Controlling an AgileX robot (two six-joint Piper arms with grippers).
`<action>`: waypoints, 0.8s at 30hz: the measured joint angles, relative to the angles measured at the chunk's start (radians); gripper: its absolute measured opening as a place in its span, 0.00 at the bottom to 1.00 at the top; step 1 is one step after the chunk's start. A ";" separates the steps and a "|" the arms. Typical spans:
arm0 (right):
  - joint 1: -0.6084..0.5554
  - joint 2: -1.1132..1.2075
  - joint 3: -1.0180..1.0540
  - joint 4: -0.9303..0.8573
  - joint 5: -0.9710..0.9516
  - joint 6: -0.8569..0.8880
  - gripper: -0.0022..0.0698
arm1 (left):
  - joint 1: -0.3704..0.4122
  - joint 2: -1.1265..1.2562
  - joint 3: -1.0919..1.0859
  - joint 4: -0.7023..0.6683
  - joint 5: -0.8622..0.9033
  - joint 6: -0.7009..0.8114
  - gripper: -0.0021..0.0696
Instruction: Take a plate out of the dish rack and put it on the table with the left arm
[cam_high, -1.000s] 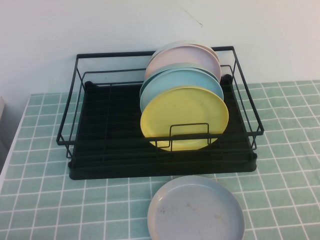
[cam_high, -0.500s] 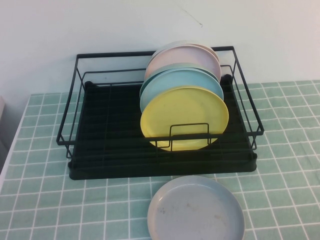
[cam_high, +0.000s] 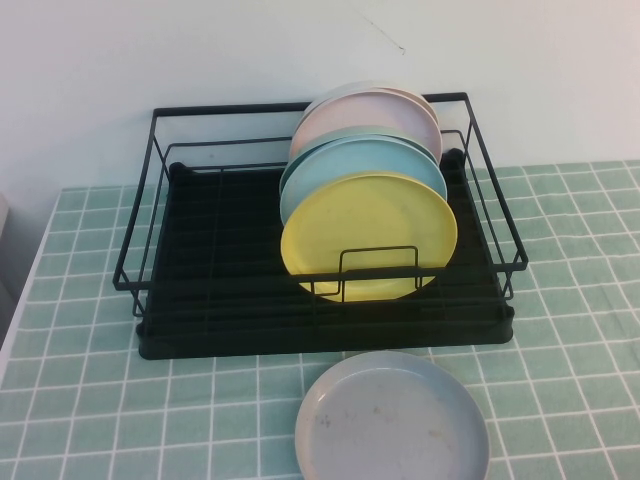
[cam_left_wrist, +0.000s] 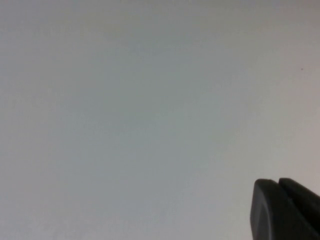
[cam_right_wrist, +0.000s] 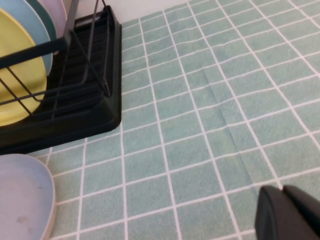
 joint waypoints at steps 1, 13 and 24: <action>0.000 0.000 0.000 0.000 0.000 0.000 0.03 | 0.000 0.030 -0.062 0.011 0.074 0.000 0.02; 0.000 0.000 0.000 0.000 0.000 0.000 0.03 | -0.020 0.439 -0.377 0.065 0.712 0.008 0.02; 0.000 0.000 0.000 0.000 0.000 0.000 0.03 | -0.020 0.658 -0.426 -0.591 0.955 0.758 0.02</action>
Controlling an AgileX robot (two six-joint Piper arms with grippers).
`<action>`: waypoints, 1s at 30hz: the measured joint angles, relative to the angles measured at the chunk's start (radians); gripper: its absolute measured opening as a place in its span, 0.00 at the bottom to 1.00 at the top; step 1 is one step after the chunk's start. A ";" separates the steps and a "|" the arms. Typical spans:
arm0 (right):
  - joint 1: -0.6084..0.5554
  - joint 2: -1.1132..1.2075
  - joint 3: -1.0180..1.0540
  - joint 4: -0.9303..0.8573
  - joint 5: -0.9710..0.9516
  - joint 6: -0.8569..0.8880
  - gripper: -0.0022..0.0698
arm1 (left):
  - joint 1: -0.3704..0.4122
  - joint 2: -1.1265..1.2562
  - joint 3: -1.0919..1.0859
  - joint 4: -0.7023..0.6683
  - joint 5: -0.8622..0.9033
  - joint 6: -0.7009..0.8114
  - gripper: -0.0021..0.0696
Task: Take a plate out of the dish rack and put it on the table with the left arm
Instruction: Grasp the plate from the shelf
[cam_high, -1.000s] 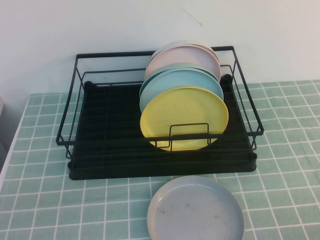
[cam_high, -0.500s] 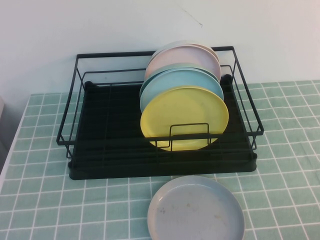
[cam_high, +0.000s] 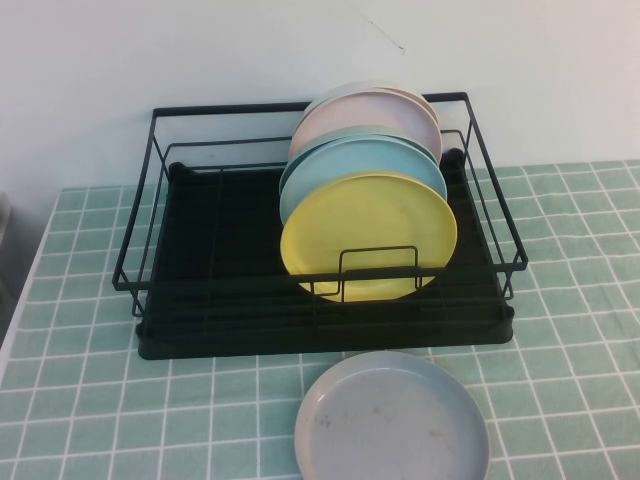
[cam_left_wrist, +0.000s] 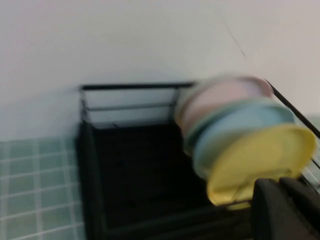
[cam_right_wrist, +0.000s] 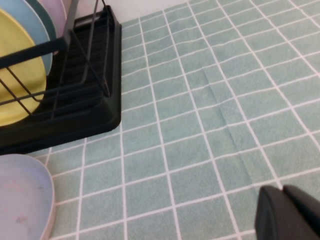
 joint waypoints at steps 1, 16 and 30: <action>0.000 0.000 0.000 0.000 0.000 0.000 0.03 | 0.000 0.044 -0.021 -0.063 0.067 0.086 0.02; 0.000 0.000 0.000 0.000 0.000 0.000 0.03 | -0.060 0.553 -0.440 -0.215 0.358 0.406 0.02; 0.000 0.000 0.000 0.000 0.000 0.000 0.03 | -0.529 0.900 -0.746 0.445 0.320 0.060 0.14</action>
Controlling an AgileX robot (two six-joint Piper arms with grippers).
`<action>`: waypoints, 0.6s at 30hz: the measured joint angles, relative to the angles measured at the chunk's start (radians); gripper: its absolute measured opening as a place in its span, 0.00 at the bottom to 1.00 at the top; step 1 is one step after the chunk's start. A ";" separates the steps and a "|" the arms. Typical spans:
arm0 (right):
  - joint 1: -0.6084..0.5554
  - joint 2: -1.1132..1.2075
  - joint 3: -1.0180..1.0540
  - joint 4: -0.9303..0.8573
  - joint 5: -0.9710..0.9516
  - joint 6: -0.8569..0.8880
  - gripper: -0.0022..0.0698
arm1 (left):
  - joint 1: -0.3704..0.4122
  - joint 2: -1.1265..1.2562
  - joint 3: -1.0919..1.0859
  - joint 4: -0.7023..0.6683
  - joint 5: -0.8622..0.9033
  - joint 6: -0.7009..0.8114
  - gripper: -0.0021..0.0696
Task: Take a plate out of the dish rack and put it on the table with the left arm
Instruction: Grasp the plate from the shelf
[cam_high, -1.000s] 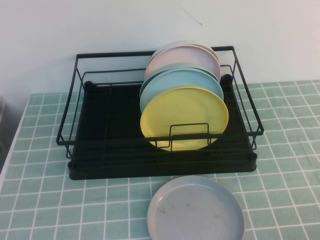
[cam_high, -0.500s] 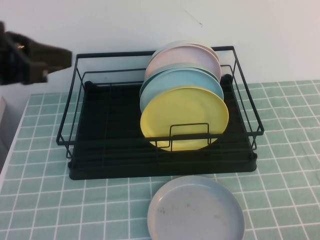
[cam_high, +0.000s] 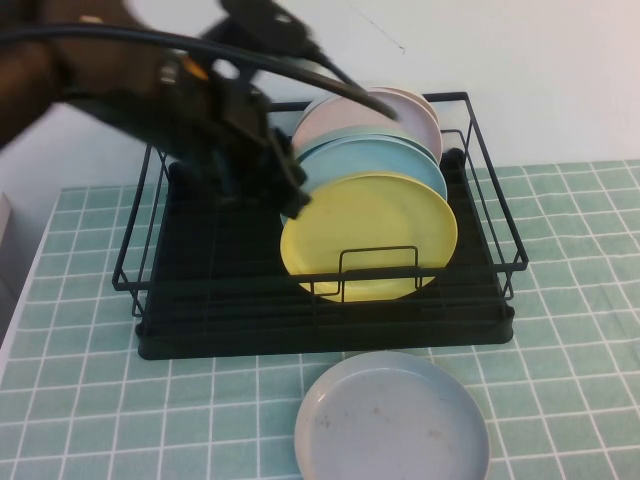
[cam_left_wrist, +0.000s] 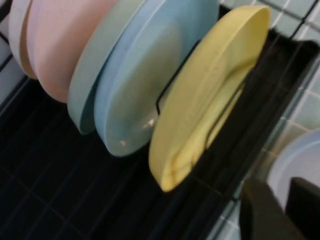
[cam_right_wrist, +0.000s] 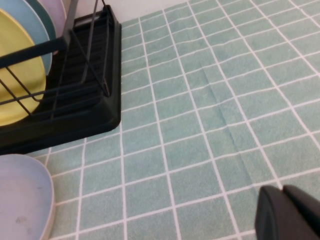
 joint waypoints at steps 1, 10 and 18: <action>0.000 0.000 0.000 0.000 0.000 0.000 0.03 | -0.021 0.026 -0.024 0.039 -0.002 -0.024 0.20; 0.000 0.000 0.000 0.000 0.000 0.000 0.03 | -0.108 0.208 -0.207 0.129 -0.031 -0.062 0.57; 0.000 0.000 0.000 0.000 0.000 0.000 0.03 | -0.110 0.306 -0.280 0.191 -0.038 -0.060 0.57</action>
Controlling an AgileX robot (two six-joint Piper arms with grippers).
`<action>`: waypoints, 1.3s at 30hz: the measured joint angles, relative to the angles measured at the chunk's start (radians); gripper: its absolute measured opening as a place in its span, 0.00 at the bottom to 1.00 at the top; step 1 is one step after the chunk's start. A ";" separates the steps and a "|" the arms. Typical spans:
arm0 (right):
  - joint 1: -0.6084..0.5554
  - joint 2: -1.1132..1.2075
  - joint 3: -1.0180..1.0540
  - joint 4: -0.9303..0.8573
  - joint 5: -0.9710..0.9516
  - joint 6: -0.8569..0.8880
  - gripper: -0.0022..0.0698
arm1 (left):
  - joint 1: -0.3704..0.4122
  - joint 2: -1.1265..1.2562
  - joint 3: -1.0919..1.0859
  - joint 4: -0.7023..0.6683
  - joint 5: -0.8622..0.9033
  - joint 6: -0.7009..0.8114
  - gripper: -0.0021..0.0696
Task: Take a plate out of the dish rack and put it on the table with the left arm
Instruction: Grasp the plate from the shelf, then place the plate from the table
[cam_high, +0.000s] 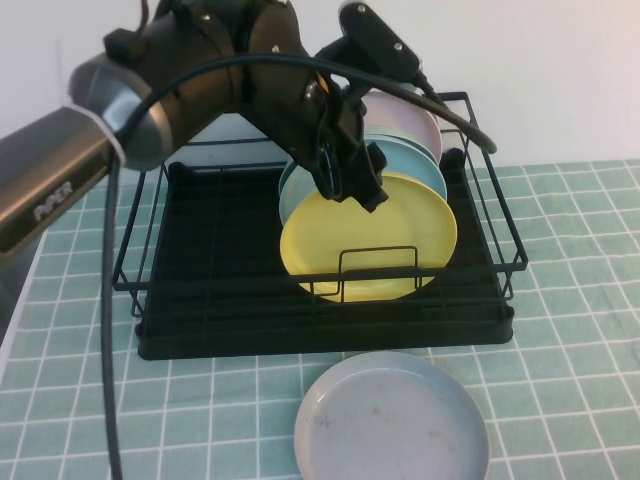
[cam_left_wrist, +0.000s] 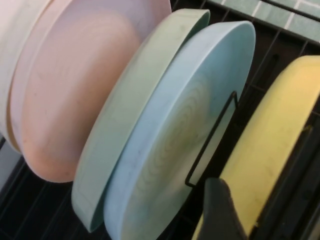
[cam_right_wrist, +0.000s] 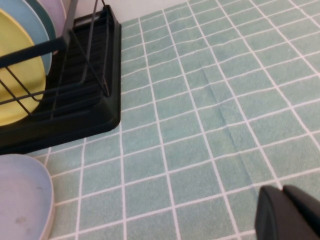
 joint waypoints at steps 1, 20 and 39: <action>0.000 0.000 0.000 0.000 0.000 0.000 0.03 | 0.000 0.010 -0.002 0.002 -0.002 0.000 0.57; 0.000 0.000 0.000 0.000 0.000 0.000 0.03 | -0.008 0.121 -0.014 0.133 -0.035 -0.079 0.26; 0.000 0.000 0.000 0.000 0.000 0.000 0.03 | -0.008 -0.130 -0.280 -0.030 0.273 -0.075 0.17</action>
